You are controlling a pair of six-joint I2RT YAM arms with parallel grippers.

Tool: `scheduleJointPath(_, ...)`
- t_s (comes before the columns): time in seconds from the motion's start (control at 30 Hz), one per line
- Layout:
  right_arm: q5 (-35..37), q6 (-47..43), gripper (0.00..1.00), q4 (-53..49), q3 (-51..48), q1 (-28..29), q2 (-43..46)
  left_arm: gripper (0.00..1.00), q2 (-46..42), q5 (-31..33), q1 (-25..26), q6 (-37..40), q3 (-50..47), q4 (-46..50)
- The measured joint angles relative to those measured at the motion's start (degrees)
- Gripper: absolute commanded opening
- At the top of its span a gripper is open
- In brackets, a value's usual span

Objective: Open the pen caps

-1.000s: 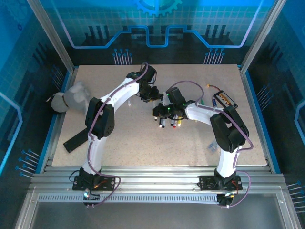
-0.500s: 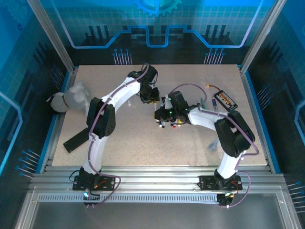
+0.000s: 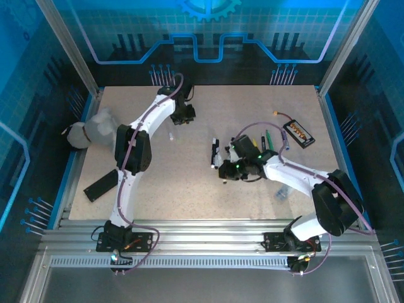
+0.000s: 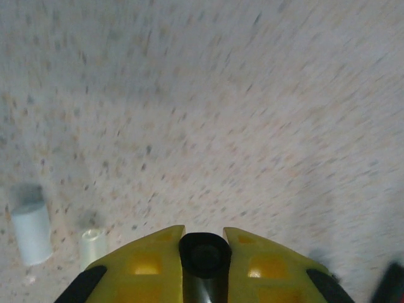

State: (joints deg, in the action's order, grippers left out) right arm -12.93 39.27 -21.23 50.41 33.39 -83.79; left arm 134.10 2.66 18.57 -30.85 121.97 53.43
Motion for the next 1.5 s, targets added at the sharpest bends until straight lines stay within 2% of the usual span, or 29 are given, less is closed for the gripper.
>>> scheduleJointPath(0.17, 6.54, -5.55, 0.0, -4.52, 6.73, -7.82, -3.23, 0.0, -1.31, 0.61, 0.85, 1.22, -7.48, -0.04)
scheduleJointPath(0.27, 9.4, -8.44, 0.0, -6.91, 10.12, -10.54, -7.41, 0.0, -1.53, 0.63, 0.83, 1.44, -9.44, -0.26)
scheduleJointPath(0.6, 15.54, -13.97, 0.0, -12.85, 14.23, -12.72, -15.69, 0.01, -1.68, 1.33, 0.79, 2.62, -11.85, -1.27)
scheduleJointPath(0.87, 17.35, -14.95, 0.0, -13.88, 14.97, -13.6, -19.12, 0.24, -1.66, 2.69, 0.79, 2.99, -11.76, -1.16)
scheduleJointPath(1.0, 18.67, -14.95, 0.14, -14.34, 15.69, -14.53, -21.7, 0.31, -1.46, 2.73, 0.79, 3.82, -10.8, -0.74)
scheduleJointPath(1.17, 20.85, -14.91, 0.29, -15.58, 17.86, -15.34, -22.99, 0.32, -1.4, 2.89, 0.79, 3.91, -10.25, -0.55)
scheduleJointPath(1.5, 27.78, -14.88, 0.32, -19.15, 20.41, -15.72, -24.72, 0.32, -1.4, 3.19, 1.55, 4.0, -9.6, 0.28)
